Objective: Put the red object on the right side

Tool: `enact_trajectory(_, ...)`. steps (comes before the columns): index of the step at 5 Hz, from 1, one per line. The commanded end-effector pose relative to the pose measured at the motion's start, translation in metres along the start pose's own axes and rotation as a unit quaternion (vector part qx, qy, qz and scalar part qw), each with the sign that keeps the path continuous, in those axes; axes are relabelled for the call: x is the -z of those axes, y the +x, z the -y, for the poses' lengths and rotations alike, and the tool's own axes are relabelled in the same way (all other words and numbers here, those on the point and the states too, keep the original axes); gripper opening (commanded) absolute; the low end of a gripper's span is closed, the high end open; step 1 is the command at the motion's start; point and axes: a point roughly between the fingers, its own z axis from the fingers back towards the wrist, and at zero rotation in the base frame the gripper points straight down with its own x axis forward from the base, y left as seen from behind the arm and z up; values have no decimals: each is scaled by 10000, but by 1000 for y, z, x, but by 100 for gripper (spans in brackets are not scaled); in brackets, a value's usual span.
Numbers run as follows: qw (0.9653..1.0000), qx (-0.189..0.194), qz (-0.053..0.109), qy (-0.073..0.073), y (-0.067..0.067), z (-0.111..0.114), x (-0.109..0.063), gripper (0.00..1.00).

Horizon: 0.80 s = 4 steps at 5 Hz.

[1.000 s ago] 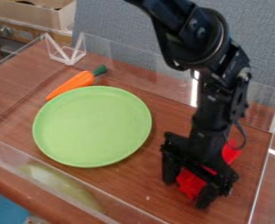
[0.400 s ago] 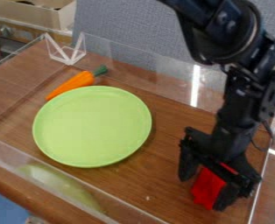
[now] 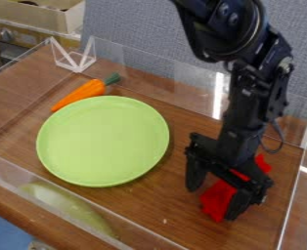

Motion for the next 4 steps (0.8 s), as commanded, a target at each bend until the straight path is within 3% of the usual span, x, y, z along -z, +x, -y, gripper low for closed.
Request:
enact_trajectory(1, 9994, 172, 281, 57, -3, -3, -7, 100)
enact_trajectory(2, 9987, 377, 320, 102, -5, -3, -2, 100)
enact_trajectory(4, 9963, 724, 422, 212, 7, 21, -23, 100)
